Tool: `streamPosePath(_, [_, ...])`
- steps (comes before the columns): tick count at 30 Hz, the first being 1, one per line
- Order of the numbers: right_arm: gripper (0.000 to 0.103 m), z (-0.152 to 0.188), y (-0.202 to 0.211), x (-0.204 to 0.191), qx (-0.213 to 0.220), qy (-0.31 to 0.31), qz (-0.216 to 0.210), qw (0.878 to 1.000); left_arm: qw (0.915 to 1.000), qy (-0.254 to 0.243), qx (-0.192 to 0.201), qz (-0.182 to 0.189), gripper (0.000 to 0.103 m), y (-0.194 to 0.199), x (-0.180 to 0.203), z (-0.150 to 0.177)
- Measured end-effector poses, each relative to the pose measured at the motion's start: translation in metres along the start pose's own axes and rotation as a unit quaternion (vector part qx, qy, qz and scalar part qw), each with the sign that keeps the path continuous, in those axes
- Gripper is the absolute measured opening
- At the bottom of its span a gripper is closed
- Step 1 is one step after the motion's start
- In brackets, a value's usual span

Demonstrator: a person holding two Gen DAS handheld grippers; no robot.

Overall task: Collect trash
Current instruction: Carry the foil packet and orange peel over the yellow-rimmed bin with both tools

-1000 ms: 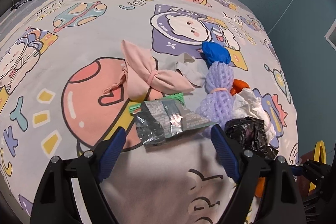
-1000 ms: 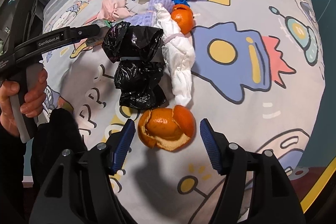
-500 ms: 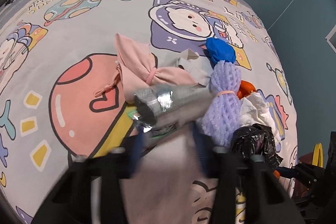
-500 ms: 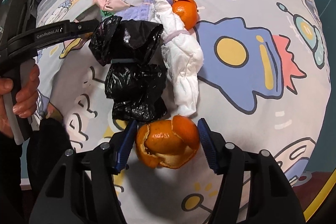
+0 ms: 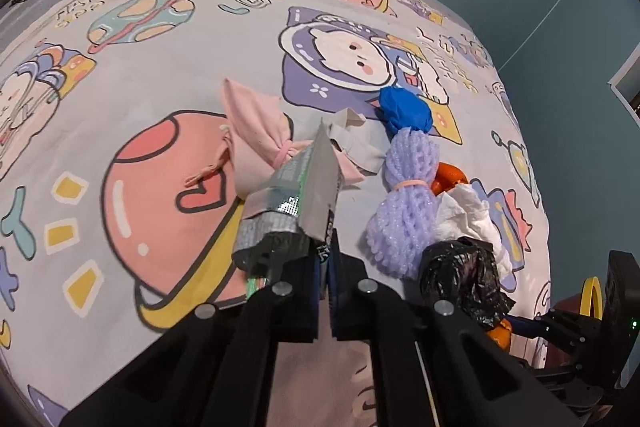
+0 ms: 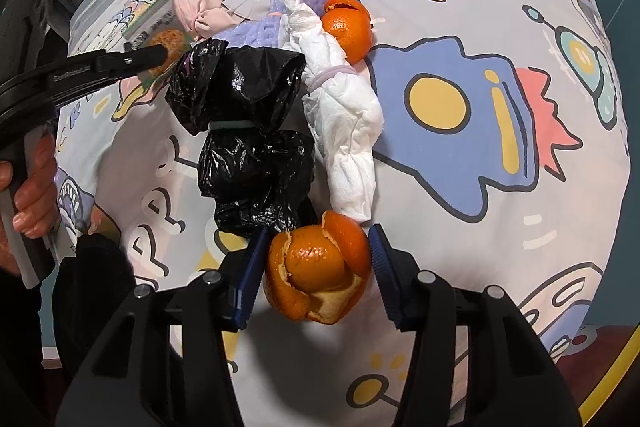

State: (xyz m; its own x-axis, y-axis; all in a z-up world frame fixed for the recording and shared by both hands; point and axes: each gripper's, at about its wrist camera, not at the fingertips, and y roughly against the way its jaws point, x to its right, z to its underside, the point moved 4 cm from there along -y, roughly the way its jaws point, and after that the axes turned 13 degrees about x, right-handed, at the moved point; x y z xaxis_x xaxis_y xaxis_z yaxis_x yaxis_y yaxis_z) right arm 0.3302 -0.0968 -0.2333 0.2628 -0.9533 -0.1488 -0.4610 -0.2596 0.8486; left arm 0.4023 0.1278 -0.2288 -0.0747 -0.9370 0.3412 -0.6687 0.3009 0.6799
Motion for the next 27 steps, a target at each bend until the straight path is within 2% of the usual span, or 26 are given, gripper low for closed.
streamPosePath(9, [0.044,0.003,0.016,0.004,0.016,-0.014,0.0,1.0,0.9998,0.001,0.02,0.002,0.003,0.042,-0.002,0.004])
streamPosePath(19, [0.044,0.01,0.063,0.008,0.046,-0.027,-0.019,0.998,0.9995,0.006,0.032,0.0,0.002,0.089,-0.001,0.015])
streamPosePath(27, [0.044,0.02,0.099,0.014,0.064,-0.035,-0.038,0.997,0.9993,-0.001,0.038,-0.008,0.002,0.116,0.017,0.029])
